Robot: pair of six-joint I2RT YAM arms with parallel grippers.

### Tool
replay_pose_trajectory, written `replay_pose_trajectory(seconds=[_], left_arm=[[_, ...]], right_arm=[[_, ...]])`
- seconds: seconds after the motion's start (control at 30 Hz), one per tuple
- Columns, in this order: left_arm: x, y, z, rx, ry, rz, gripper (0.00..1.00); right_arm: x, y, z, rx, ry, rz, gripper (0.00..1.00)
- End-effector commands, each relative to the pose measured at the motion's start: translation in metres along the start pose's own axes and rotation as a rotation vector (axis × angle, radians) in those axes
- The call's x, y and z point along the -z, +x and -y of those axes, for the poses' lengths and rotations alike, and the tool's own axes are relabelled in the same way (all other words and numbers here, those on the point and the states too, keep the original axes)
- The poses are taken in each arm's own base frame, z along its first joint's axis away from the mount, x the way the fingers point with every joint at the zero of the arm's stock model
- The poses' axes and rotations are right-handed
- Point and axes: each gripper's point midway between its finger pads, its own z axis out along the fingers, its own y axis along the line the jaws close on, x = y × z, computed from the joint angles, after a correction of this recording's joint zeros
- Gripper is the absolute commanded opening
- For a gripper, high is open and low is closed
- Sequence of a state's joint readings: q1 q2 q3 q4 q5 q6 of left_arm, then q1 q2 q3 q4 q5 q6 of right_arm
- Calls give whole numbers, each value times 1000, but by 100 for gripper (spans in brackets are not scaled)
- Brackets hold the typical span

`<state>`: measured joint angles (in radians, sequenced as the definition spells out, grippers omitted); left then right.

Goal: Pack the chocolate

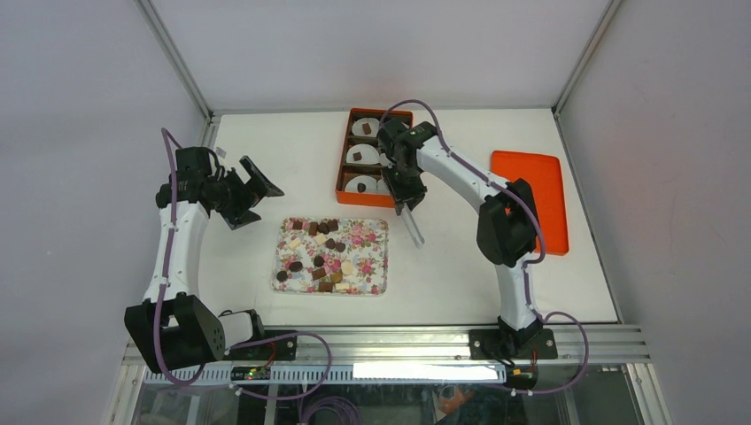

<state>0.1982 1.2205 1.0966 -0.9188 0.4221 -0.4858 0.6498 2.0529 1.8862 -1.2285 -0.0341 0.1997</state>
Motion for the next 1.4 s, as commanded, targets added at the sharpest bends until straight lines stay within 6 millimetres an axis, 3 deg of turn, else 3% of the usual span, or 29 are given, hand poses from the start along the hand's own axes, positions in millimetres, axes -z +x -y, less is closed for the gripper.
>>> replay_pose_trajectory(seconds=[0.0, 0.57, 1.0, 1.37], left_arm=[[8, -3, 7, -13, 40, 35, 99], [7, 1, 5, -15, 42, 29, 99], [5, 4, 2, -7, 34, 21, 99], [5, 3, 2, -7, 35, 22, 99]], right_arm=[[9, -15, -1, 1, -25, 59, 1], [3, -3, 4, -13, -15, 31, 9], [1, -2, 6, -18, -3, 30, 25], [3, -5, 8, -19, -1, 38, 32]])
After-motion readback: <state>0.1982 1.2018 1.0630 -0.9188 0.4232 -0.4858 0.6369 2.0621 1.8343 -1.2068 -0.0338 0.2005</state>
